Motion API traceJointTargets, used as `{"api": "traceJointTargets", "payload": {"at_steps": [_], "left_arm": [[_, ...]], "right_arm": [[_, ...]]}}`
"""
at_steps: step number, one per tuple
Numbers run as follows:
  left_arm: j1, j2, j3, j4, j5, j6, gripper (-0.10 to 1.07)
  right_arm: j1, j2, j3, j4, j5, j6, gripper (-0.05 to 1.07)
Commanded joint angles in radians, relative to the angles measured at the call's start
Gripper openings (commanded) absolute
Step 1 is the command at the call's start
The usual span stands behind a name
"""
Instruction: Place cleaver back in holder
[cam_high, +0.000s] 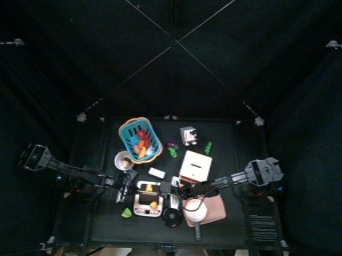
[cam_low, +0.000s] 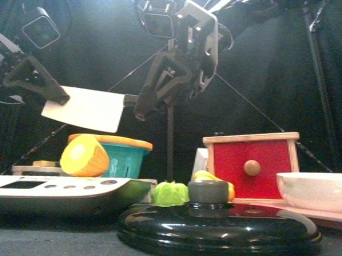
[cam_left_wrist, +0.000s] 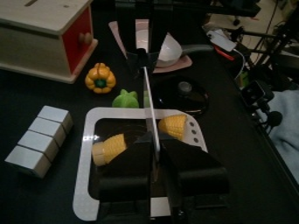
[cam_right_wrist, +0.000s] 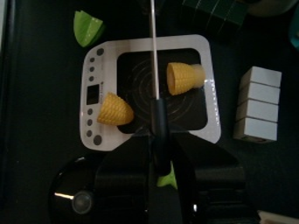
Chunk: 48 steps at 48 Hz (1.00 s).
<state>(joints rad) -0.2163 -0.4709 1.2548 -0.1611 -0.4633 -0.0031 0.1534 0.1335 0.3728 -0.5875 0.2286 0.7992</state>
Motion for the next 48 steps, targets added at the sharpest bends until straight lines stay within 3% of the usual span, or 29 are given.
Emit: {"api": "traceJointTargets", "payload": {"at_steps": [1,9,15,34,48], "left_arm": [[0.037,-0.005,-0.031,0.003,-0.018,0.005,0.64],[0.089,-0.003,-0.044,0.006,-0.037,0.008,0.90],[0.126,-0.006,-0.054,0.012,-0.038,0.011,1.03],[0.216,-0.100,-0.100,0.072,-0.048,0.021,1.03],[0.339,-0.212,-0.098,0.175,-0.028,0.020,1.03]], "right_arm": [[-0.009,-0.066,-0.037,-0.002,-0.006,0.002,0.50],[-0.009,-0.092,-0.029,0.011,-0.005,0.005,0.50],[-0.009,-0.104,-0.020,0.023,0.014,0.006,0.50],[-0.026,-0.164,-0.037,0.097,0.173,0.006,0.50],[-0.110,-0.253,-0.057,0.230,0.327,0.012,0.50]]}}
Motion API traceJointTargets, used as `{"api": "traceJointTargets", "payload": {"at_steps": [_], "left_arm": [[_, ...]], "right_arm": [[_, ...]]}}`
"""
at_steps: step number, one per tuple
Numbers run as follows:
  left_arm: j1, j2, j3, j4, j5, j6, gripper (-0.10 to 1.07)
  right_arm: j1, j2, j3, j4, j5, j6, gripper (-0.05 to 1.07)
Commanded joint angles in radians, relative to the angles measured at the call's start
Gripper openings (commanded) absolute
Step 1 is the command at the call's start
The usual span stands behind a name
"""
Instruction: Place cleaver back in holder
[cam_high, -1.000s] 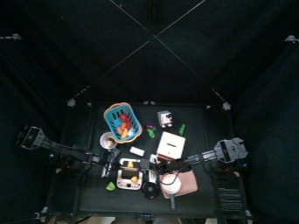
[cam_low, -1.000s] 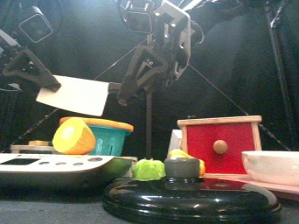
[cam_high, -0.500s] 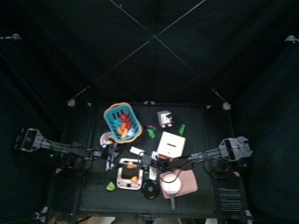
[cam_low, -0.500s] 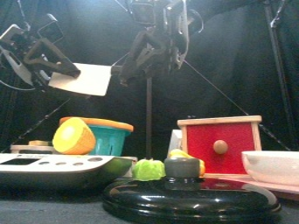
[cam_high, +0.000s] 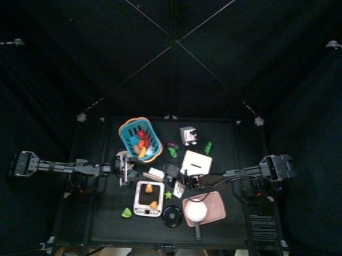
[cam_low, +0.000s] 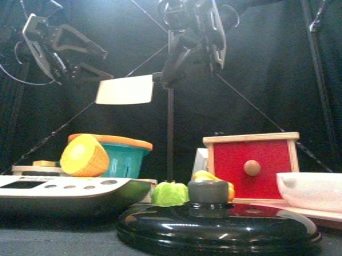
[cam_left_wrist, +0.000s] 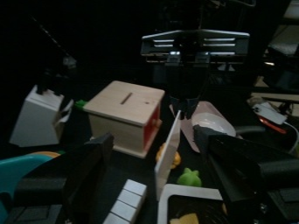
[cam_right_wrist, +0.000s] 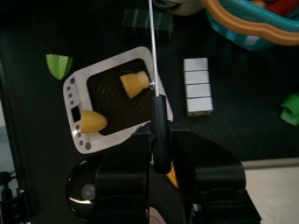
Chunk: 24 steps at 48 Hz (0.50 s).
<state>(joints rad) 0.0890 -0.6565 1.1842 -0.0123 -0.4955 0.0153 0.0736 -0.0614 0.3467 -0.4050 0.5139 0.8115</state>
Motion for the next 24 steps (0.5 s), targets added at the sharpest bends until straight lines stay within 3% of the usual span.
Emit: {"api": "traceJointTargets", "payload": {"at_steps": [1,8,24], "left_arm": [[0.041,-0.034,-0.028,0.034,0.006,0.002,1.03],[0.081,-0.067,-0.011,0.080,0.026,0.002,1.03],[0.084,-0.072,0.029,0.109,0.025,0.000,1.03]], "right_arm": [[-0.040,-0.064,-0.034,0.061,0.052,0.000,0.50],[-0.100,-0.107,-0.058,0.156,0.106,0.000,0.50],[-0.270,-0.106,-0.153,0.342,0.293,-0.003,0.50]]}}
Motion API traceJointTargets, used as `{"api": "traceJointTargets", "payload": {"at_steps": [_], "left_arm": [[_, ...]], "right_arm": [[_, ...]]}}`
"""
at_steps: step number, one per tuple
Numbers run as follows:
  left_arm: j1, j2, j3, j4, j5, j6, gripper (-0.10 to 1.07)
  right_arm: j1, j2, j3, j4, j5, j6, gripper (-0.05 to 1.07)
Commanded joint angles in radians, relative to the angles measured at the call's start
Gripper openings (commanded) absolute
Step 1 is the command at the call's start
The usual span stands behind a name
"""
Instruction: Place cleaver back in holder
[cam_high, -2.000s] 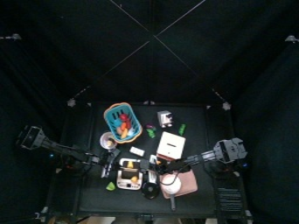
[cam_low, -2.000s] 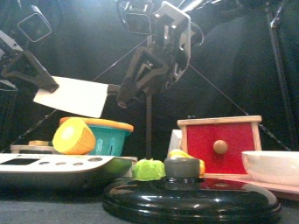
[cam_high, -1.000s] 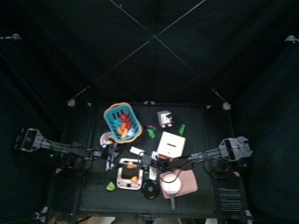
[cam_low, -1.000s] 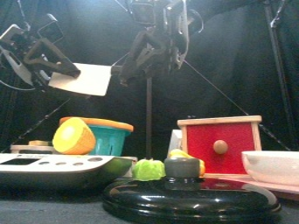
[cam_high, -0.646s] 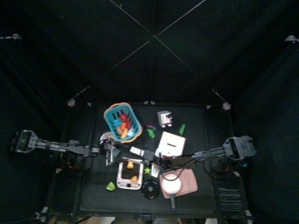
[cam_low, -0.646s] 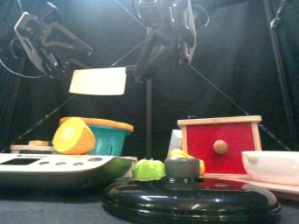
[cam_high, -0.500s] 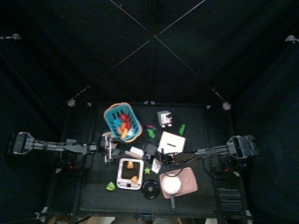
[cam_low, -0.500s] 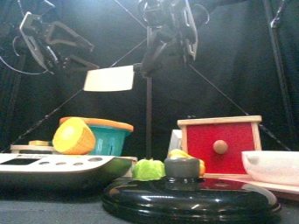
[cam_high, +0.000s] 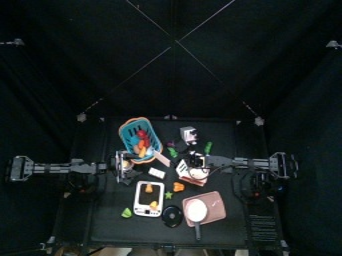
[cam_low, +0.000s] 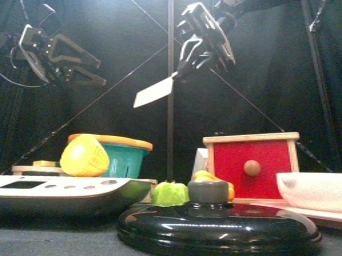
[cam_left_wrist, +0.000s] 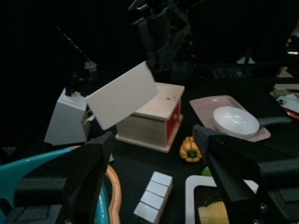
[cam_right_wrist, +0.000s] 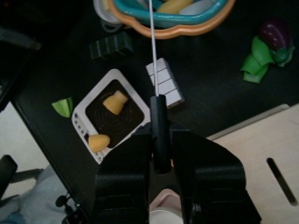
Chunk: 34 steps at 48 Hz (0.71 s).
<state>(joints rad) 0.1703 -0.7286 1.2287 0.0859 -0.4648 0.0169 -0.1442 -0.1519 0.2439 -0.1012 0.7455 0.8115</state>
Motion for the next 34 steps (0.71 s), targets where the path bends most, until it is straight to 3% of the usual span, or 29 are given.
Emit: {"api": "traceJointTargets", "payload": {"at_steps": [1,8,24,34], "left_arm": [[0.003,0.000,-0.014,0.014,-0.003,-0.002,1.03],[0.002,0.000,-0.012,0.018,0.000,-0.003,1.03],[-0.008,0.000,-0.012,0.018,-0.002,-0.003,1.03],[-0.008,0.000,-0.009,0.020,0.000,-0.002,1.03]], "right_arm": [[-0.063,-0.012,-0.057,0.044,0.080,-0.005,0.50],[-0.124,-0.006,-0.104,0.046,0.230,-0.012,0.50],[-0.249,-0.011,-0.179,0.057,0.442,-0.034,0.50],[-0.328,0.009,-0.210,0.075,0.508,-0.078,0.50]]}}
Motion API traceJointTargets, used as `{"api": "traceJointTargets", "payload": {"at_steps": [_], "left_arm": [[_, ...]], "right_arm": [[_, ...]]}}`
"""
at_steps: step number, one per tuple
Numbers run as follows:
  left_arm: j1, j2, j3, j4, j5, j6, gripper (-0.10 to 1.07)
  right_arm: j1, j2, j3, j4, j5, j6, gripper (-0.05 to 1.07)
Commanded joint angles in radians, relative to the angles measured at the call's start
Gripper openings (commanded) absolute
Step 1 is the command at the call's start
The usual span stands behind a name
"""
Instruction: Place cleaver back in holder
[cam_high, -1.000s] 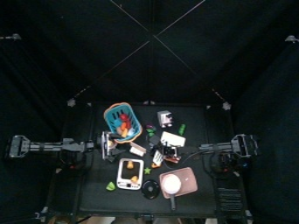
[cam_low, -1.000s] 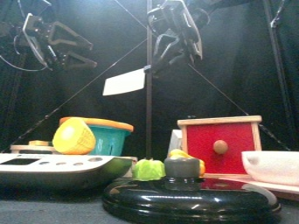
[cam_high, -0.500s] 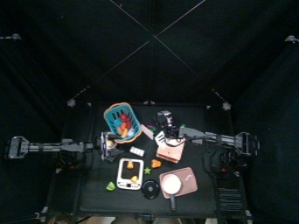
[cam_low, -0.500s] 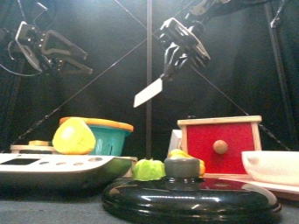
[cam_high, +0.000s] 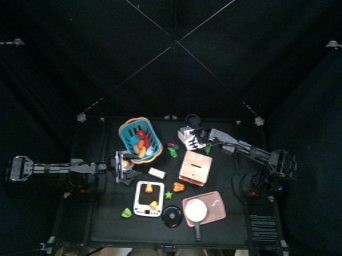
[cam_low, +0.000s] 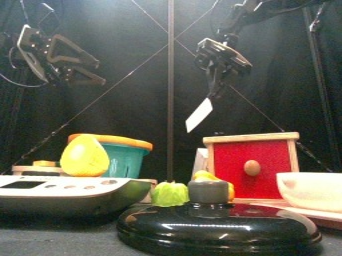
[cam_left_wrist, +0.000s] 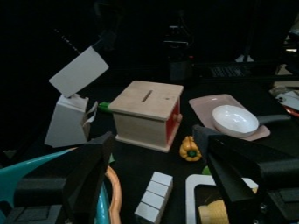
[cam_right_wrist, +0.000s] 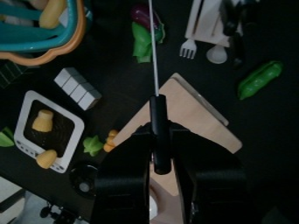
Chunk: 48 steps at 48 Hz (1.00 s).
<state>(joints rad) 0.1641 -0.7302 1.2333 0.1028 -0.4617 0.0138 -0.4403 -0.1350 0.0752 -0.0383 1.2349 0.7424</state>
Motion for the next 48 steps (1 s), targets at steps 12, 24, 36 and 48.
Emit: {"api": "traceJointTargets", "payload": {"at_steps": [12,24,36,48], "left_arm": [[-0.002,0.002,-0.014,0.005,0.000,0.002,1.03],[-0.002,0.002,-0.014,0.002,0.015,0.000,1.03],[0.000,0.002,-0.003,0.002,0.017,0.000,1.03],[-0.002,0.002,-0.003,0.002,0.017,0.002,1.03]], "right_arm": [[-0.109,0.044,-0.129,0.038,0.163,-0.055,0.50],[-0.164,0.133,-0.229,0.140,0.242,-0.126,0.50],[-0.189,0.170,-0.252,0.140,0.316,-0.129,0.50],[-0.187,0.196,-0.244,0.150,0.321,-0.160,0.50]]}}
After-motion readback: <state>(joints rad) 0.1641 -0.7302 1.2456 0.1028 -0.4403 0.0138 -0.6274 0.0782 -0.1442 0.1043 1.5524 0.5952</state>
